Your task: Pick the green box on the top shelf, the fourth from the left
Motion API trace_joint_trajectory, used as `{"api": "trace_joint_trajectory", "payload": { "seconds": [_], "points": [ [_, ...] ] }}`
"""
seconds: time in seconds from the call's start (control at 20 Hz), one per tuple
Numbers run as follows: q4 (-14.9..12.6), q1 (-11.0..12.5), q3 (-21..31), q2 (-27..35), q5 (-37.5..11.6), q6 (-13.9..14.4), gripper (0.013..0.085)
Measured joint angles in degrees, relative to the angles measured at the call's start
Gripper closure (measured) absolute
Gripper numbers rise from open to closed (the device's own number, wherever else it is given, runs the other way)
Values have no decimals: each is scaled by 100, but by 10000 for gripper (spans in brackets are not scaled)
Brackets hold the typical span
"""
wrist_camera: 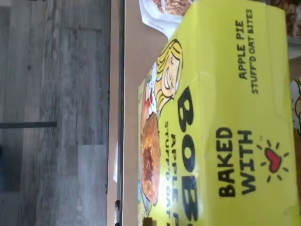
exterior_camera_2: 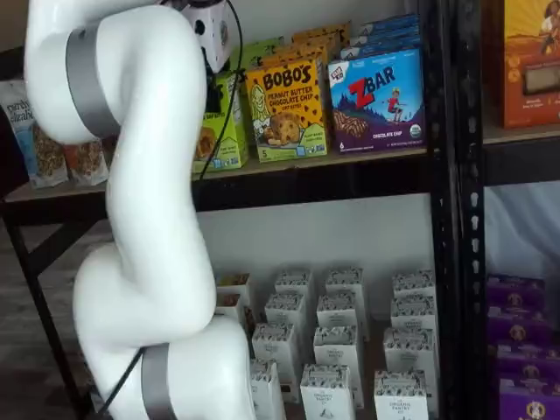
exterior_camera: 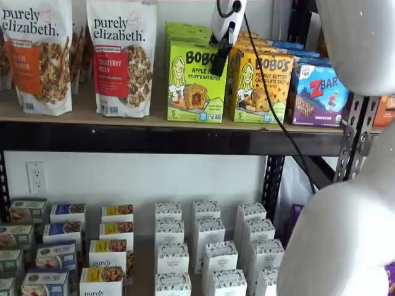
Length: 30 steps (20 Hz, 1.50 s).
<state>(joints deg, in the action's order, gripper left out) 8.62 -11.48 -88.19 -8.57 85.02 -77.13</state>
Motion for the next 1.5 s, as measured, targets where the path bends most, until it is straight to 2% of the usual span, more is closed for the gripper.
{"api": "trace_joint_trajectory", "payload": {
  "seconds": [0.35, 0.45, 0.5, 0.55, 1.1, 1.15, 1.3, 1.35, 1.5],
  "points": [
    [-7, -11, 6, -8, 5, 10, 370],
    [-3, -17, 8, -8, 5, 16, 450],
    [2, -18, 9, -8, 5, 18, 450],
    [7, -21, 9, -7, 5, 21, 490],
    [-11, -67, 31, -12, -26, 63, 490],
    [-12, -73, 38, -14, -30, 68, 530],
    [-12, -76, 46, -18, -27, 71, 570],
    [-12, -76, 56, -24, -35, 71, 610],
    [-5, -75, 65, -31, -44, 70, 650]
  ]
}}
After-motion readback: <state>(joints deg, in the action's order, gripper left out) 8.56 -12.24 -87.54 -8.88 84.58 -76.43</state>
